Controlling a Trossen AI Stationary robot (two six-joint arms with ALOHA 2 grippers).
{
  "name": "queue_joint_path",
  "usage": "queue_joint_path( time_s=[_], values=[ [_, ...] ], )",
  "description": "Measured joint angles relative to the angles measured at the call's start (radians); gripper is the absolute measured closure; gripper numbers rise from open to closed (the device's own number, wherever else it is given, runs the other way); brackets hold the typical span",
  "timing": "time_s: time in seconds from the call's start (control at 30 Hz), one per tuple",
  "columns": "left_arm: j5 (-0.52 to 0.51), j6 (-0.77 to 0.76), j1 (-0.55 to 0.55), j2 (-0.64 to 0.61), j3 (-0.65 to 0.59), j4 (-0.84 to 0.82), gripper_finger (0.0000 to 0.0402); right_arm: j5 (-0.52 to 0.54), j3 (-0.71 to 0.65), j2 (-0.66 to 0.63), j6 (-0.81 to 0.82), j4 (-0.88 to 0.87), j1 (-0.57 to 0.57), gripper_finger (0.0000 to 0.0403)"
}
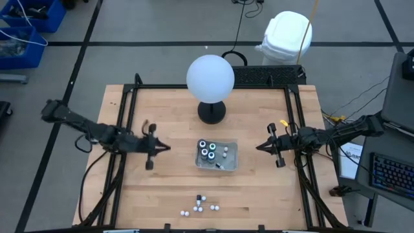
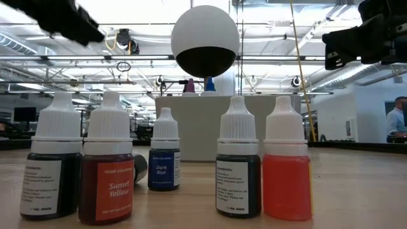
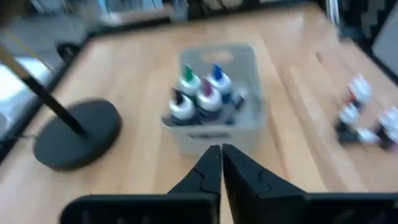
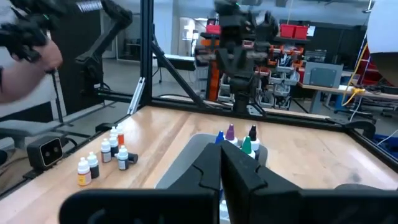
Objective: Pick & Place food coloring
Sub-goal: Put the small orange food coloring bottle into the gray bin
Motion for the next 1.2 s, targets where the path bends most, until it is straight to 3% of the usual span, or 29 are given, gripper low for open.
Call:
queue_joint_path(
  time_s=[0.3, 0.53, 0.73, 0.83, 1.0, 1.2],
  values=[
    [0.01, -0.216, -0.263, 0.539, 0.569, -0.457, 0.0398, -0.005, -0.002, 0.0, -0.06, 0.0, 0.0, 0.0403],
    [0.173, -0.292, -0.322, 0.884, 0.868, -0.567, 0.0374, -0.005, -0.002, 0.0, -0.075, 0.006, 0.0, 0.0403],
    [0.205, -0.43, -0.333, 1.065, 0.998, -0.624, 0.0354, -0.005, -0.003, 0.0, -0.075, 0.006, 0.0, 0.0403],
    [0.27, -0.502, -0.321, 1.119, 1.027, -0.62, 0.0327, -0.005, -0.003, 0.0, -0.067, 0.007, 0.0, 0.0403],
    [0.351, -0.524, -0.31, 1.173, 1.03, -0.617, 0.0268, -0.005, -0.003, 0.0, -0.067, 0.006, 0.0, 0.0403],
    [0.368, -0.513, -0.296, 1.185, 1.03, -0.601, 0.0209, -0.005, -0.003, 0.0, -0.067, 0.006, 0.0, 0.0403]
  ],
)
